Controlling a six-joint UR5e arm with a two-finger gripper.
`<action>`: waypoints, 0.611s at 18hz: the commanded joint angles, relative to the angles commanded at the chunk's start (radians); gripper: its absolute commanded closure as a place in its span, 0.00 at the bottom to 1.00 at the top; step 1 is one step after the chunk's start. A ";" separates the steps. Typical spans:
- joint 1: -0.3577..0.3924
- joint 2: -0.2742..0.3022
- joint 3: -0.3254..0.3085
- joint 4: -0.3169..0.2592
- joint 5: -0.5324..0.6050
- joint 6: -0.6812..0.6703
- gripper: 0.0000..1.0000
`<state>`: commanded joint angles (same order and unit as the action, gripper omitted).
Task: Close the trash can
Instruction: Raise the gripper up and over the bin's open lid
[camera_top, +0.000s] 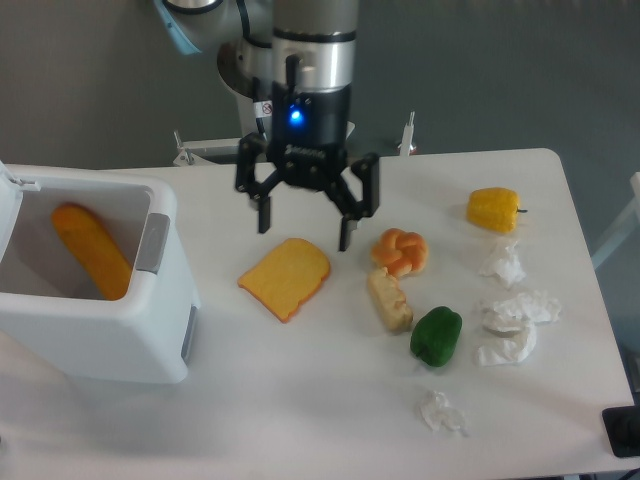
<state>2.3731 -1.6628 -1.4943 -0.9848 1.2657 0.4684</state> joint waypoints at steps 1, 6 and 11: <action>-0.005 0.000 0.014 0.000 -0.021 -0.043 0.00; -0.035 0.011 0.025 0.000 -0.130 -0.169 0.00; -0.121 0.003 0.040 0.002 -0.149 -0.206 0.00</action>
<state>2.2521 -1.6598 -1.4542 -0.9833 1.1167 0.2624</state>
